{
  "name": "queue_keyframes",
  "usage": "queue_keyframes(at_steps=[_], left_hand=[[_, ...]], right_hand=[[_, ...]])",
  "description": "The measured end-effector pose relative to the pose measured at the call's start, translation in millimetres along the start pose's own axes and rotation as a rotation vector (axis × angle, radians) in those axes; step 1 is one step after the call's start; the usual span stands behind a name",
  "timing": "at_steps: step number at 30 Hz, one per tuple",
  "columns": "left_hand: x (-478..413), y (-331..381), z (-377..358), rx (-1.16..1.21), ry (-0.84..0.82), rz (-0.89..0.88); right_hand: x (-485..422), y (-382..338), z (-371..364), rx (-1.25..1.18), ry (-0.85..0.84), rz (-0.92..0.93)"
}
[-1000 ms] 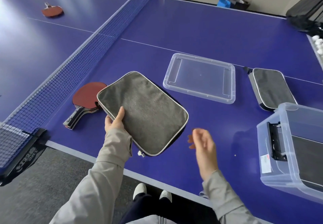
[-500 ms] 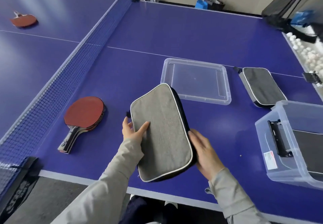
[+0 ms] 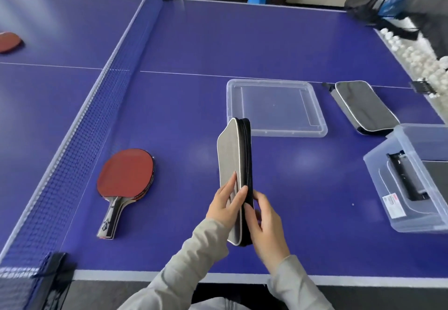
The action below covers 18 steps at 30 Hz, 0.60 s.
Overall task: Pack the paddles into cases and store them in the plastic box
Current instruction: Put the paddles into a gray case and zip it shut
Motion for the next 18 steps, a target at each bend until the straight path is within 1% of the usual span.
queue_keyframes(at_steps=[5, 8, 10, 13, 16, 18], left_hand=[[-6, -5, 17, 0.015, -0.082, 0.026], [-17, -6, 37, 0.030, -0.106, -0.003], [-23, -8, 61, 0.054, -0.037, -0.012], [-34, -23, 110, 0.092, 0.141, -0.015], [-42, -46, 153, 0.026, 0.237, 0.003], [-47, -64, 174, -0.009, 0.282, 0.044]], right_hand=[[0, 1, -17, -0.038, 0.012, -0.028], [-3, 1, -16, 0.013, -0.006, -0.035], [-8, 6, -5, 0.061, 0.008, -0.042], [-16, 23, 23, 0.107, 0.064, -0.087], [-23, 49, 59, 0.044, 0.162, -0.157], [-26, 69, 80, 0.054, 0.220, -0.218]])
Point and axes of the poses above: each hand's wrist, its own x-axis away from the middle knuckle, its own z-axis out of the back of the hand, y = z × x, the point moved 7 cm from there along -x, towards the middle knuckle, and after that the axes turned 2 degrees about y, right-handed, at the moved point
